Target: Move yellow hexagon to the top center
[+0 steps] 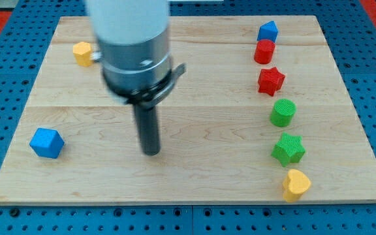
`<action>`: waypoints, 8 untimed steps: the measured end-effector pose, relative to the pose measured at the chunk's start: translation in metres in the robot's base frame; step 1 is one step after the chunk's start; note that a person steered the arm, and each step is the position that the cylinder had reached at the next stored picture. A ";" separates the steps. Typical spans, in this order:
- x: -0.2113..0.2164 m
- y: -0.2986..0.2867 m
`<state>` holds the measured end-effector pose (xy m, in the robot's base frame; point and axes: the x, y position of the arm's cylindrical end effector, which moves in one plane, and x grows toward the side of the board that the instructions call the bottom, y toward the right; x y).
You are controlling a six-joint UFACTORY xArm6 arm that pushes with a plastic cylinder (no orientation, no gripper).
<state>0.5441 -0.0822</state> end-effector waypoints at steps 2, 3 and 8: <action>-0.007 -0.098; -0.016 -0.125; -0.235 -0.141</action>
<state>0.3096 -0.2228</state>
